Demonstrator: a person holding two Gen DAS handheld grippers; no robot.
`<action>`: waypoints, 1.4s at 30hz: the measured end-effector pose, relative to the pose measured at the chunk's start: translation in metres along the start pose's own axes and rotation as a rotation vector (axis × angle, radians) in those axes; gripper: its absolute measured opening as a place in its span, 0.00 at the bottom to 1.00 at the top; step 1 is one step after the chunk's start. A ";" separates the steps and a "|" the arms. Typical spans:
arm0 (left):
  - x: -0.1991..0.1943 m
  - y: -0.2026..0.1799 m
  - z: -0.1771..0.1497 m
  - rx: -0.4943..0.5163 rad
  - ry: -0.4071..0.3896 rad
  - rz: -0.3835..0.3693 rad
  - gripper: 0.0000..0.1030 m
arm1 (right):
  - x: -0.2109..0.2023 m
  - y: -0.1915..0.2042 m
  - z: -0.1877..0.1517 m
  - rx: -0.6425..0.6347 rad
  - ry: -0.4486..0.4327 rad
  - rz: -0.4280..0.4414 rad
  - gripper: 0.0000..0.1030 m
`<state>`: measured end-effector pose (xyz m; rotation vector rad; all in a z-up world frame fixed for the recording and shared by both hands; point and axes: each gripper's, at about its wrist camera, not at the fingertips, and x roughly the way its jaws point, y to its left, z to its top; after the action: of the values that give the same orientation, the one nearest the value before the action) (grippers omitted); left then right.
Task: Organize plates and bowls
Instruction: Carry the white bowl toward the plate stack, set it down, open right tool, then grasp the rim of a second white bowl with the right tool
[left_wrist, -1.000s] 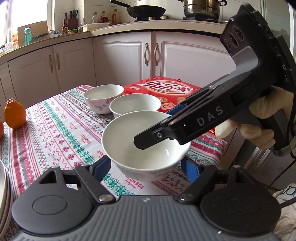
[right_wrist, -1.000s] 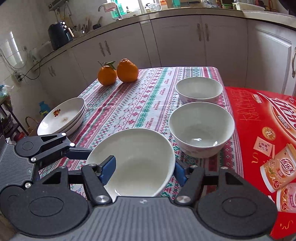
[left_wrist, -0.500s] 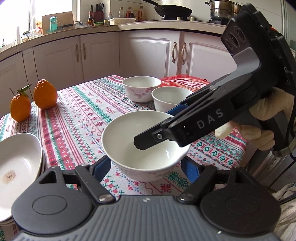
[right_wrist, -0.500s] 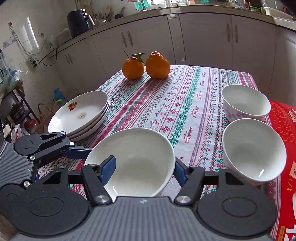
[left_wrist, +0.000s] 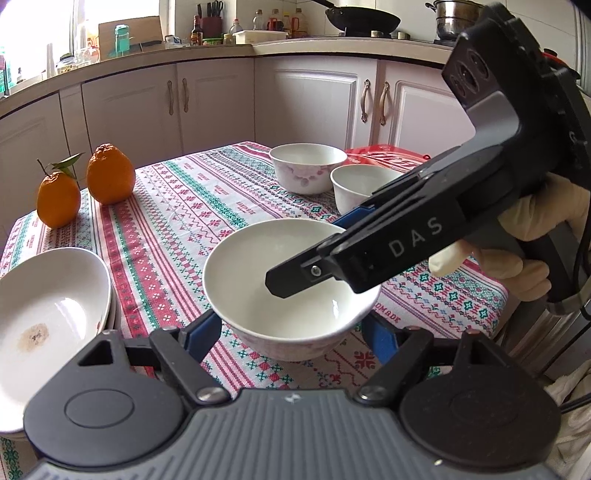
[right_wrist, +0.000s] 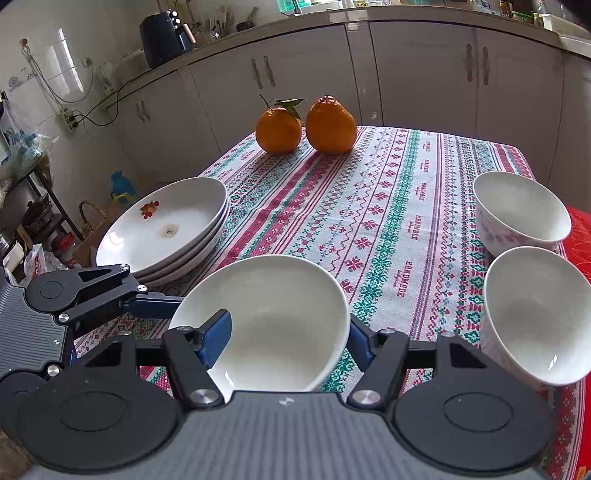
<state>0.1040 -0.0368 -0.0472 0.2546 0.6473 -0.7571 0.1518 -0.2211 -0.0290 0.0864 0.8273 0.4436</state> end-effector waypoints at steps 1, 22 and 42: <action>0.000 0.000 -0.001 -0.001 0.002 0.000 0.80 | 0.001 0.000 0.000 0.001 0.003 0.000 0.69; -0.005 -0.001 -0.003 -0.003 -0.020 -0.022 0.92 | -0.008 0.009 -0.001 -0.052 -0.062 -0.045 1.00; -0.029 -0.038 0.031 0.079 -0.082 -0.031 0.98 | -0.086 -0.004 -0.034 -0.083 -0.194 -0.321 1.00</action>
<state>0.0750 -0.0608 -0.0046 0.2849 0.5457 -0.8197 0.0780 -0.2639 0.0066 -0.0795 0.6172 0.1630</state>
